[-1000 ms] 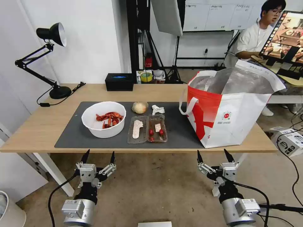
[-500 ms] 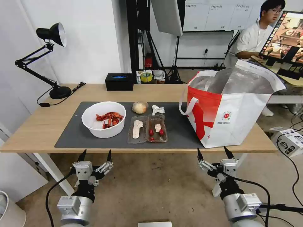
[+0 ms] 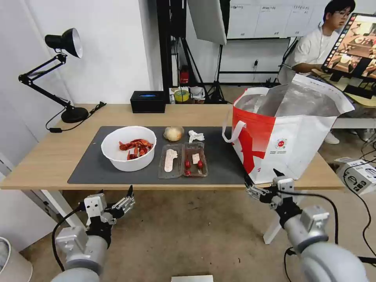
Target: Pick up the trash from the table and place it into the takeout bag.
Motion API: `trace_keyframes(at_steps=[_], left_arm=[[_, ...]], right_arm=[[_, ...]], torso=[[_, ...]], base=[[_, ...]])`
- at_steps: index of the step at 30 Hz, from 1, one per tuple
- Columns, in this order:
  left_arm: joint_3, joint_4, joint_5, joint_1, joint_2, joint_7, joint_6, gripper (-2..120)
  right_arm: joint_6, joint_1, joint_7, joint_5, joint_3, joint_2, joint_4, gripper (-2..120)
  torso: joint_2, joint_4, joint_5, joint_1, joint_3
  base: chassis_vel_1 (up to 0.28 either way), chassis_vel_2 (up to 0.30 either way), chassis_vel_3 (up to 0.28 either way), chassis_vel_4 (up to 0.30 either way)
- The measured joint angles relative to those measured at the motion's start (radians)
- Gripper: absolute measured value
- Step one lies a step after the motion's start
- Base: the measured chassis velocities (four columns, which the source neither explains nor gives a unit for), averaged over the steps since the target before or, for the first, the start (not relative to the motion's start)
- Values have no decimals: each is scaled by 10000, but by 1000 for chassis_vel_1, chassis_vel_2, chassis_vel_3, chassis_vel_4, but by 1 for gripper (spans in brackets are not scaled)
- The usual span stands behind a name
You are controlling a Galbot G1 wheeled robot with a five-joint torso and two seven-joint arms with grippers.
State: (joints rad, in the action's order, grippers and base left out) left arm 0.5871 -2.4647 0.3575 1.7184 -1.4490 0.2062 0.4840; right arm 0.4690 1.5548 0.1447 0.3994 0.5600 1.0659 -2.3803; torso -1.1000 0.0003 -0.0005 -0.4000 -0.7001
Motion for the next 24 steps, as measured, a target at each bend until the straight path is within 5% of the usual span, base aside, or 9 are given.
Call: trace_keyframes(at_steps=[18, 21, 24], left_arm=[[-69, -15, 192, -34, 9, 54, 48, 100], [-109, -15, 732, -114, -11, 129, 6, 100], [-297, 47, 2455, -399, -98, 683, -73, 100]], right_arm=[[99, -11, 79, 127, -62, 84, 24, 100], [78, -11, 80, 111, -68, 110, 15, 100], [53, -4, 77, 90, -136, 170, -23, 100]], torso=[[0, -3, 5, 0, 1], [1, -3, 5, 0, 1], [1, -3, 5, 0, 1]], base=[[0, 0, 0, 0], [0, 0, 0, 0], [0, 0, 0, 0]])
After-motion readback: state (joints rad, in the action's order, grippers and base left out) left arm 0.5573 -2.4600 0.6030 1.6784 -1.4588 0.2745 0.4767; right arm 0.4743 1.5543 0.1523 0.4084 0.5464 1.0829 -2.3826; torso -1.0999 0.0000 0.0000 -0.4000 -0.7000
